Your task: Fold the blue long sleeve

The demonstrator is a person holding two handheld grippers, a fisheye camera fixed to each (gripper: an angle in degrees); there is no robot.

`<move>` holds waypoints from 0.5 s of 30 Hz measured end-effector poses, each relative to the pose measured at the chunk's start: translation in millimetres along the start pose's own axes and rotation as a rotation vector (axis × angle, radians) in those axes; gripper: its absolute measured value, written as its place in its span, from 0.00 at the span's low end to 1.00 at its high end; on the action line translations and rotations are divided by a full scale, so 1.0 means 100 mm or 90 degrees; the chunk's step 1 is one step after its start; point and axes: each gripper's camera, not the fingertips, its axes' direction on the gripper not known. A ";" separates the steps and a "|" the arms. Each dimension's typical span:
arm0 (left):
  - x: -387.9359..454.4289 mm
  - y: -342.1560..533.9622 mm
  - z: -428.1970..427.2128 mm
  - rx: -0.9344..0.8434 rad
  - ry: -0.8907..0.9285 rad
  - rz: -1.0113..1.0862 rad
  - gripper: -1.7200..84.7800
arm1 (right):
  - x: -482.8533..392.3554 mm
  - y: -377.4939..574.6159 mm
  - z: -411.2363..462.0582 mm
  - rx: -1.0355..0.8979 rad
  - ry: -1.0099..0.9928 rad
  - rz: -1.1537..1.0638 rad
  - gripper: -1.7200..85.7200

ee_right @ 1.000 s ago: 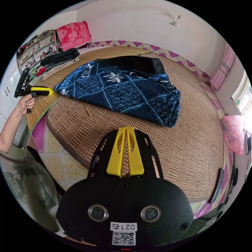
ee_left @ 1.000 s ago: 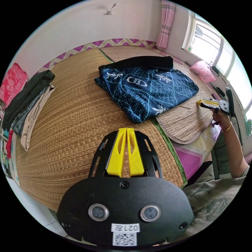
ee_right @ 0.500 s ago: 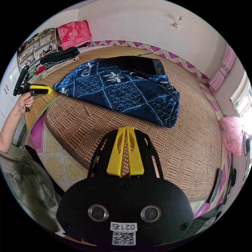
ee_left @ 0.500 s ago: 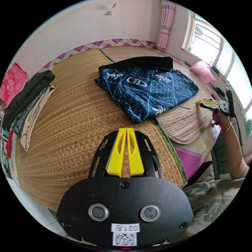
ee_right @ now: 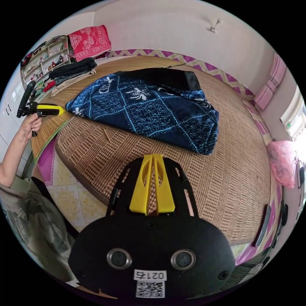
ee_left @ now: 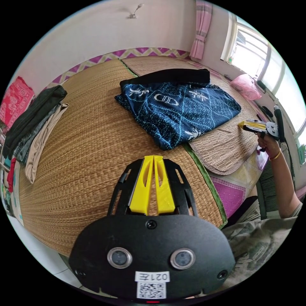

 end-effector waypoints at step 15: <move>-0.02 0.27 0.29 0.000 -0.001 0.000 0.01 | -0.46 0.78 0.40 0.000 0.006 -0.002 0.01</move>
